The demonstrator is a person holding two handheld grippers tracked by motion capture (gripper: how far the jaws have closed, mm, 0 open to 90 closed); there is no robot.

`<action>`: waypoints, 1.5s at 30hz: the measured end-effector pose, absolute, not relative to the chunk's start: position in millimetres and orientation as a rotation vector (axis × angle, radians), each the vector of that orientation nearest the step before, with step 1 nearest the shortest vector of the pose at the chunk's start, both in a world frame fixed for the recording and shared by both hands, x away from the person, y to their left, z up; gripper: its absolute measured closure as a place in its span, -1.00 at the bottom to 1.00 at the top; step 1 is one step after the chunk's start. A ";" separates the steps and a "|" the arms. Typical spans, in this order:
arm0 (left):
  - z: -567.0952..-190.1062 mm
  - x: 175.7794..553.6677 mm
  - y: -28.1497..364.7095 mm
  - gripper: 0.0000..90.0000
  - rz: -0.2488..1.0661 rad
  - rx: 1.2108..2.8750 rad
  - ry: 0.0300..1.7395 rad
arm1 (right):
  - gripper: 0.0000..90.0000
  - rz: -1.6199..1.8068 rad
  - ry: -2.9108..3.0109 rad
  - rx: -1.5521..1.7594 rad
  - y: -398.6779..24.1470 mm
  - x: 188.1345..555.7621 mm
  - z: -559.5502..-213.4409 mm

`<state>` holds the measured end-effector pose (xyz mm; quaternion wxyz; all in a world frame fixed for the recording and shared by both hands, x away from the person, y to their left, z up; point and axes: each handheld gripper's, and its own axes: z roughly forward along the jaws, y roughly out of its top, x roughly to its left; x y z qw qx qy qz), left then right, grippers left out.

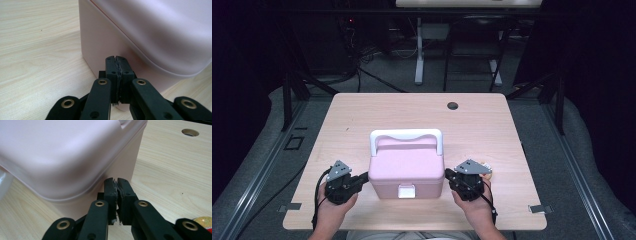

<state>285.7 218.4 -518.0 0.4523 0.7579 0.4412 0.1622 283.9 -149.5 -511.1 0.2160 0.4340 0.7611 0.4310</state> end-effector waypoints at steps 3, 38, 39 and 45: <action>-515.3 285.7 219.9 0.91 0.401 1.867 1.087 | 0.87 1.197 2.108 1.194 -150.1 283.6 -510.3; -467.2 307.3 232.7 0.13 0.371 1.855 1.076 | 0.24 1.245 2.115 1.168 -162.7 302.6 -472.7; -465.1 308.2 232.7 0.11 0.372 1.859 1.071 | 0.24 1.243 2.117 1.166 -162.2 303.5 -469.6; -452.8 316.0 229.9 0.07 0.375 1.856 1.055 | 0.19 1.276 2.123 1.168 -162.3 310.0 -458.3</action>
